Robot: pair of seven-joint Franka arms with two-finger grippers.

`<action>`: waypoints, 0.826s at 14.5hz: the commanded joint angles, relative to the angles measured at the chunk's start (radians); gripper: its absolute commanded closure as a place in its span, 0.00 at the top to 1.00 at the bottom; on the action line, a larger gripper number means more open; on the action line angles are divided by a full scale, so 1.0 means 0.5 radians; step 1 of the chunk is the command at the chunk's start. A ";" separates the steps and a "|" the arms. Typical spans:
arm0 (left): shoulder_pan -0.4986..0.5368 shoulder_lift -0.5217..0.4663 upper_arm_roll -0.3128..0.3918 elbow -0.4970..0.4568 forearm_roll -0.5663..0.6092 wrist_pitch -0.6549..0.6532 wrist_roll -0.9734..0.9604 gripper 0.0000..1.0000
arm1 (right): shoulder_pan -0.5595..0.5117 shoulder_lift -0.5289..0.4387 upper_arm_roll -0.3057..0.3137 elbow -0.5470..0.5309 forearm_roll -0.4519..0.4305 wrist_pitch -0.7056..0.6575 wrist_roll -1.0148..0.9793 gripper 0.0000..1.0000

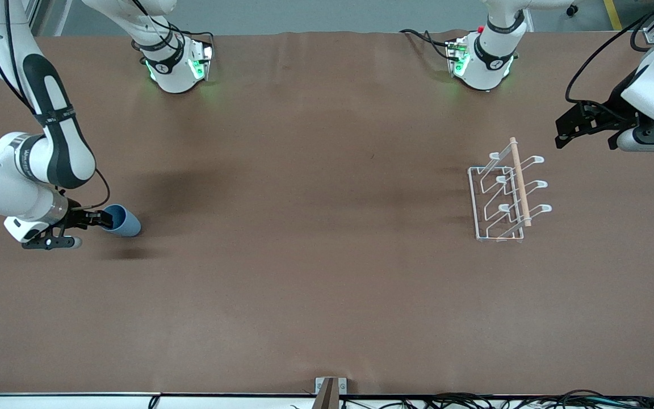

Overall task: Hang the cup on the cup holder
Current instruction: 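Reach the right gripper down to the blue cup and grasp it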

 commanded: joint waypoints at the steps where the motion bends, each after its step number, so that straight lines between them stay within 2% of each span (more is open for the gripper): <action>1: 0.009 0.001 -0.014 0.029 0.007 -0.014 0.000 1.00 | -0.002 0.008 0.011 -0.004 0.041 0.010 -0.022 0.49; 6: -0.007 0.001 -0.017 0.023 0.001 -0.017 -0.015 1.00 | 0.004 0.029 0.017 -0.004 0.145 -0.002 -0.022 0.25; 10: -0.010 0.001 -0.017 0.026 0.001 -0.017 -0.015 1.00 | 0.004 0.026 0.017 0.005 0.151 -0.012 -0.007 0.06; 12: -0.010 0.004 -0.017 0.023 0.001 -0.017 -0.015 1.00 | 0.007 0.023 0.017 0.048 0.154 -0.131 -0.007 0.02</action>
